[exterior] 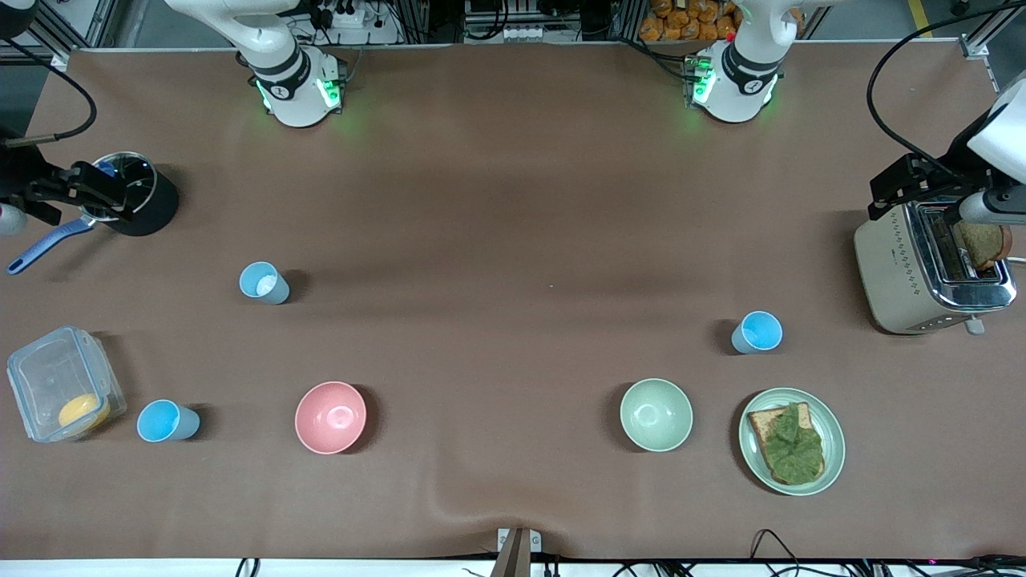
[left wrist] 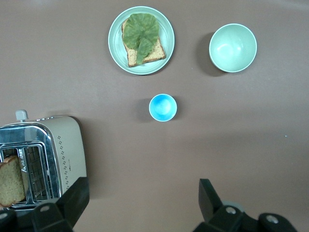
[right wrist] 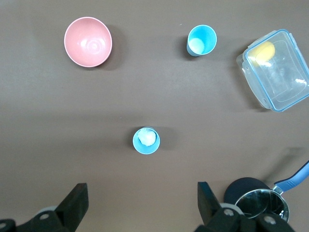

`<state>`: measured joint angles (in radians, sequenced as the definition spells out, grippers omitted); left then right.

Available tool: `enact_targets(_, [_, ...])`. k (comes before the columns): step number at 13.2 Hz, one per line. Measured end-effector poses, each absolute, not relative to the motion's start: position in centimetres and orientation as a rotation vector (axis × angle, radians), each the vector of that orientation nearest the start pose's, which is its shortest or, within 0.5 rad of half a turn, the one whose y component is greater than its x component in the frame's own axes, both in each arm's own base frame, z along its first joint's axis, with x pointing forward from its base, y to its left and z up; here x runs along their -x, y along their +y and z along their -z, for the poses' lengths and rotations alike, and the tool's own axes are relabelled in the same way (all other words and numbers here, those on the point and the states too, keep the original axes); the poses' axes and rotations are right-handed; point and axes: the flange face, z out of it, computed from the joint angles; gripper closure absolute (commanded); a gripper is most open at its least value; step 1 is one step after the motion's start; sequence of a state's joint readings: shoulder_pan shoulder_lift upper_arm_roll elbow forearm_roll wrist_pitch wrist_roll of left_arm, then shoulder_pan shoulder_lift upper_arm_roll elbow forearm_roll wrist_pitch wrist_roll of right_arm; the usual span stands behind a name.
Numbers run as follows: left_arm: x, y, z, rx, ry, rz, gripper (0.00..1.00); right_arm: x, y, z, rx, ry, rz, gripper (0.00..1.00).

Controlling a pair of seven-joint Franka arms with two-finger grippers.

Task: Stack blue cups with both arms

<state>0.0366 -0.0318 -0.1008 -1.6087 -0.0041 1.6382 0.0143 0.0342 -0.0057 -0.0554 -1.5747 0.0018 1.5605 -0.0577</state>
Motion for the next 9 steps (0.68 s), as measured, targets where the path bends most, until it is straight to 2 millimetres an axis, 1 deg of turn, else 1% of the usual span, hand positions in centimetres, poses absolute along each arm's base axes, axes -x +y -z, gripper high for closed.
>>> enact_targets(6, [-55.1,-3.3,-62.6,3.141,0.114,0.079,0.0,-55.1,-1.2,-62.5,3.139,-0.056,-0.014,0.0])
enact_targets(7, [-55.4,-3.3,-62.1,3.142,0.113,0.061,0.0,-55.1,-1.2,-62.4,3.139,-0.056,-0.015,0.0])
enact_targets(9, [-56.2,-3.2,-60.1,3.145,0.112,0.005,0.0,-55.1,-1.2,-62.4,3.139,-0.056,-0.016,0.0])
